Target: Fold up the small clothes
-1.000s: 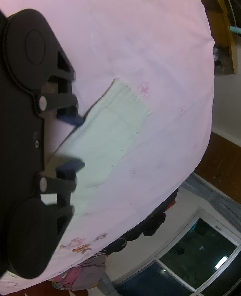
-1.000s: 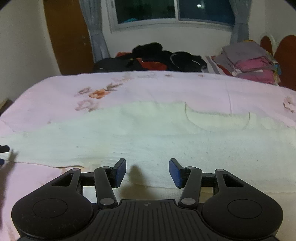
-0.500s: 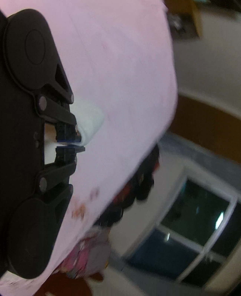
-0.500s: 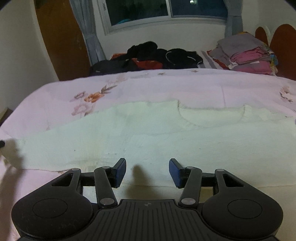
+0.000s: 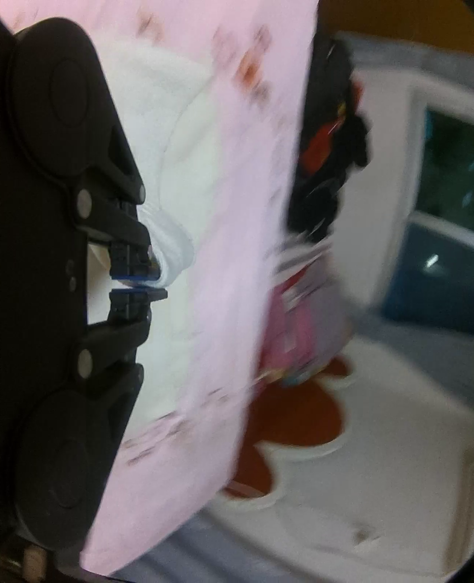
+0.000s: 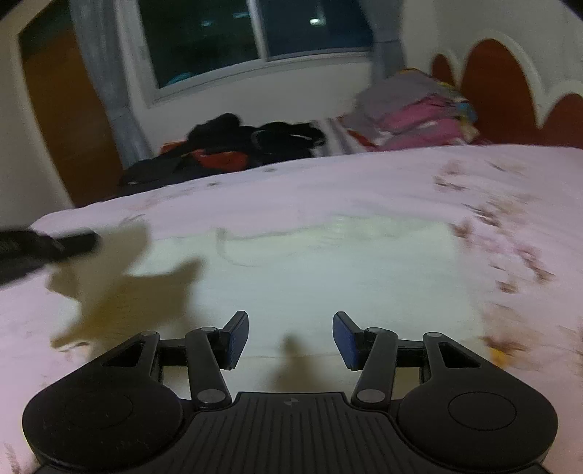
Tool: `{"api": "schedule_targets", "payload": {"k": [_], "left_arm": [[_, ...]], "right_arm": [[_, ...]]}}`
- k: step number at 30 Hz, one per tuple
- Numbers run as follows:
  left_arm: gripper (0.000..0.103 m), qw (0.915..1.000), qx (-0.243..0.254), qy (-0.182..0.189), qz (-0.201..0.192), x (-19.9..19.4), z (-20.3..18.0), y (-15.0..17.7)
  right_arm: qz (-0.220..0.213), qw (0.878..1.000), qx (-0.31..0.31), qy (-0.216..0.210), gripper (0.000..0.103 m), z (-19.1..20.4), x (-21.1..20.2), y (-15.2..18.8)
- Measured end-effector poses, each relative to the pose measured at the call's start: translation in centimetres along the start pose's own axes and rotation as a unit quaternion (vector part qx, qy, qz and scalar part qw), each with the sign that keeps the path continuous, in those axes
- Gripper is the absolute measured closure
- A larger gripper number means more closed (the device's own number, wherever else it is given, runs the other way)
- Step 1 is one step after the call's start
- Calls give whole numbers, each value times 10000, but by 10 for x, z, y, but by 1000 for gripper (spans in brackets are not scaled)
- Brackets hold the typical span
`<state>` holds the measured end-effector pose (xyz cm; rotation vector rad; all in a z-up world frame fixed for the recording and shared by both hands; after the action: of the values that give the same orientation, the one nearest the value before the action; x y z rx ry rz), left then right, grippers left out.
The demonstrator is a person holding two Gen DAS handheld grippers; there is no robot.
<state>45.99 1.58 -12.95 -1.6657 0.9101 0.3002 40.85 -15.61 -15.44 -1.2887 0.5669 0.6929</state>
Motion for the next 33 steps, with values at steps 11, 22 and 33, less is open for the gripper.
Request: {"api": "schedule_targets", "payload": {"k": [11, 22, 33], "left_arm": [[38, 9976, 369, -566, 146, -22, 1, 32], [37, 9868, 62, -1570, 399, -52, 63, 60], [37, 9850, -145, -1624, 562, -35, 73, 75]], "right_arm": [[115, 9988, 196, -424, 52, -7, -3, 4], [381, 9851, -1332, -1014, 52, 83, 16, 29], [83, 9618, -2714, -346, 52, 115, 37, 57]]}}
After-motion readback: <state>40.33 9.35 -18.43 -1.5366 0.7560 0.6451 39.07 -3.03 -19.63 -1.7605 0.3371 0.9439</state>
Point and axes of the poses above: each gripper's, at about its wrist camera, not at the fingertips, and x roughly the way its jaws point, z to its left, y to its underside, the point moved 2 cm from there along x, roughly the way its jaws point, and after that the axes turned 3 degrees about z, right-handed, at the moved point
